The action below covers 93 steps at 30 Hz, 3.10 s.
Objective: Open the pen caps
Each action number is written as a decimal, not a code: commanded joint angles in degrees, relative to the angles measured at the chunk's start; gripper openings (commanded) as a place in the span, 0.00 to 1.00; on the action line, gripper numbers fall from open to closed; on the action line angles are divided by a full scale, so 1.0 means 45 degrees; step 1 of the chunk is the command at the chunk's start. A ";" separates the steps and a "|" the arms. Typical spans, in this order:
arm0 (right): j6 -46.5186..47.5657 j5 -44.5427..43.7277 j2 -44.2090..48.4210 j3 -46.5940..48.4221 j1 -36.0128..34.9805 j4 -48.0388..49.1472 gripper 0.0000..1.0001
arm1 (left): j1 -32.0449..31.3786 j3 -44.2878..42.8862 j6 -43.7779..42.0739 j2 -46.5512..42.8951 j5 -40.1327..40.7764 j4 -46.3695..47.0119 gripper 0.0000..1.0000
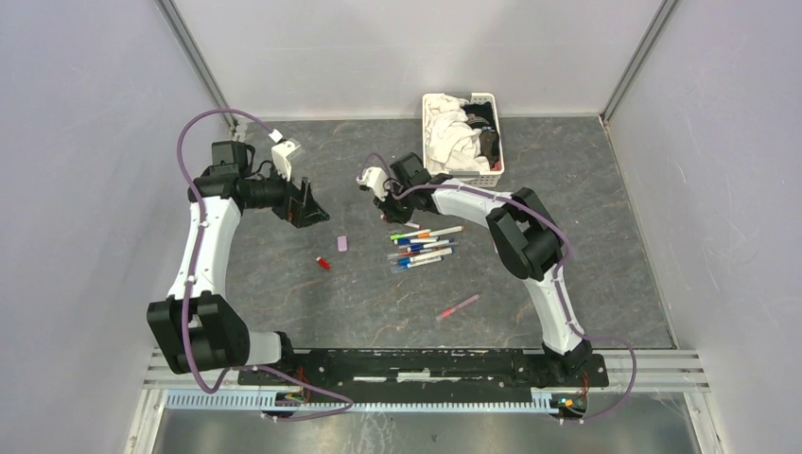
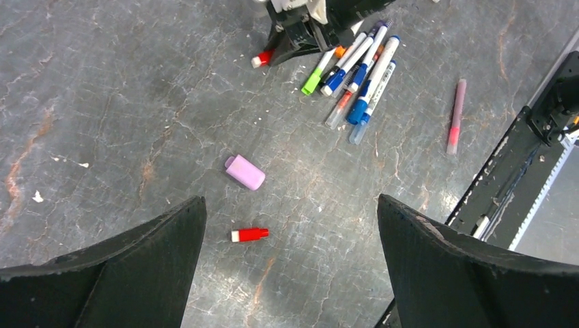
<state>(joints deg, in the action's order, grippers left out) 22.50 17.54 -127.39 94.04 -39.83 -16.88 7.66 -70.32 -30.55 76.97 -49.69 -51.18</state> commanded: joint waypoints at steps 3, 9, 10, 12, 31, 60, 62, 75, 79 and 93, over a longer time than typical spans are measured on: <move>-0.0196 0.0206 -0.0266 0.0739 0.0054 0.0896 0.24 | 0.0044 -0.0388 -0.0798 0.0182 -0.0673 -0.0611 1.00; -0.0288 -0.0177 0.0443 -0.0453 0.0260 0.0902 0.53 | 0.0048 -0.0390 -0.0998 0.0255 -0.0879 -0.0820 1.00; -0.0337 -0.0122 0.0656 -0.0781 0.0377 0.0990 0.53 | 0.0033 -0.0388 -0.1036 0.0276 -0.0931 -0.0857 1.00; -0.0419 0.0025 0.1017 -0.1653 0.0583 0.1335 0.53 | 0.0040 -0.0369 -0.1111 0.0340 -0.1044 -0.0917 1.00; -0.0636 0.0843 0.1020 -0.1528 0.1041 0.1017 0.00 | -0.0575 0.0235 -0.2919 0.0982 -0.1485 -0.2201 1.00; -0.3580 0.8908 0.5398 -0.3470 -0.0253 0.1750 0.00 | -0.3629 -0.0077 -0.4140 0.2128 -0.2374 -0.1925 0.79; -0.3643 0.9045 0.5411 -0.3495 -0.0295 0.1818 0.00 | -0.3672 -0.0109 -0.4353 0.2261 -0.2487 -0.2174 0.73; -0.4278 0.9708 0.5076 -0.3368 -0.0405 0.2273 0.11 | -0.3831 -0.1028 -0.6415 0.3090 -0.3210 -0.4607 0.03; -0.4944 0.9828 0.4982 -0.3871 -0.0392 0.3108 0.40 | -0.3844 -0.1051 -0.6422 0.2756 -0.3232 -0.4637 0.02; -0.5109 0.9583 0.4873 -0.4149 -0.0347 0.2532 0.00 | -0.3831 -0.0987 -0.4985 0.1808 -0.2514 -0.3643 0.02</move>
<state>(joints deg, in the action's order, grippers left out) -1.89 62.50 -105.86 74.76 -41.36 -2.37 -9.45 -73.25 -55.92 87.20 -61.28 -70.41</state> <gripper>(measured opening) 0.088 0.158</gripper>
